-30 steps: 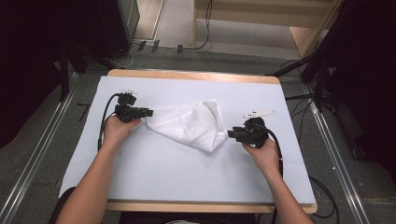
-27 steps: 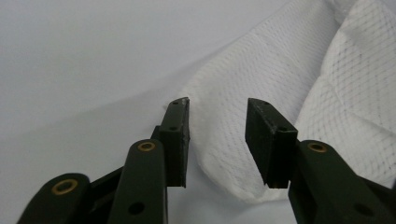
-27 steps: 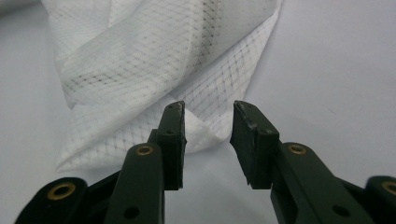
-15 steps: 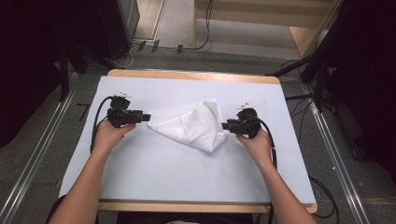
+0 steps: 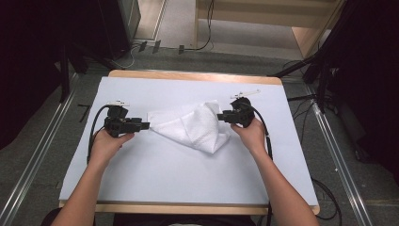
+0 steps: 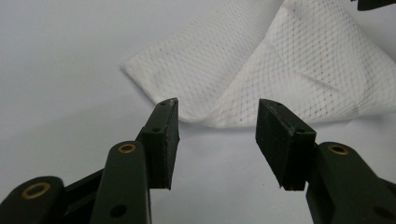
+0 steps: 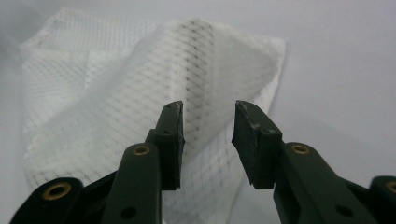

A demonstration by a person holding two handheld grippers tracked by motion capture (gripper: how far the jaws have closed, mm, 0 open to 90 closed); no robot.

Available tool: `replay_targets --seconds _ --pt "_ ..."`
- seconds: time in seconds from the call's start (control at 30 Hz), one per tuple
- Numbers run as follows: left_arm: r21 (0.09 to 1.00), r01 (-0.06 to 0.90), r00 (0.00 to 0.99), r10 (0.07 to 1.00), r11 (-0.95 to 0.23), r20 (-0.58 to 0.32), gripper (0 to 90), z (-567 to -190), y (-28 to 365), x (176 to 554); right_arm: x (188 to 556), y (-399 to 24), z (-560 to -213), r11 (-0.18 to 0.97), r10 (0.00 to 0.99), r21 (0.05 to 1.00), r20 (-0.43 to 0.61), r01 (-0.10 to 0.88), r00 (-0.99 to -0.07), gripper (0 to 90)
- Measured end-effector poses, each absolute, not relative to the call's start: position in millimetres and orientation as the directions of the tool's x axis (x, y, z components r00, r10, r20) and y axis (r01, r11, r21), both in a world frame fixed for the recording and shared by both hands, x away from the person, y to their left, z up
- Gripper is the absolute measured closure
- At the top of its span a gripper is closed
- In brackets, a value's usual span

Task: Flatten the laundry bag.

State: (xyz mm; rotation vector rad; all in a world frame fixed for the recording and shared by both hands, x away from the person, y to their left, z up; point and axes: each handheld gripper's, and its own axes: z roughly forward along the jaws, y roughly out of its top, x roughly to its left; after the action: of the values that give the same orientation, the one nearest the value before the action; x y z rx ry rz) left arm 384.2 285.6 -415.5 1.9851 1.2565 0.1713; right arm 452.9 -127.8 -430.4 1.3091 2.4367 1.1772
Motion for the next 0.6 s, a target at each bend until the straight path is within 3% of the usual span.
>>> replay_targets --seconds 0.27,0.37,0.57,0.6 --pt "0.682 0.7 0.506 0.822 -0.215 -0.261 50.4 -413.8 290.2 375.5 469.3 -101.7 -436.5 0.351 0.73 0.689 0.222 0.634 -0.646 49.6" --pt "0.682 0.702 0.5 0.825 -0.208 -0.263 50.4 -415.0 292.4 373.6 473.2 -97.4 -442.1 0.356 0.736 0.676 0.222 0.645 -0.64 48.4" --pt "0.675 0.711 0.481 0.836 -0.198 -0.262 50.5 -418.1 297.9 370.8 479.1 -88.8 -461.2 0.404 0.744 0.621 0.204 0.672 -0.636 54.7" --pt "0.67 0.715 0.48 0.837 -0.2 -0.262 50.5 -418.2 299.0 370.4 477.8 -87.2 -462.6 0.408 0.741 0.63 0.193 0.661 -0.643 59.4"
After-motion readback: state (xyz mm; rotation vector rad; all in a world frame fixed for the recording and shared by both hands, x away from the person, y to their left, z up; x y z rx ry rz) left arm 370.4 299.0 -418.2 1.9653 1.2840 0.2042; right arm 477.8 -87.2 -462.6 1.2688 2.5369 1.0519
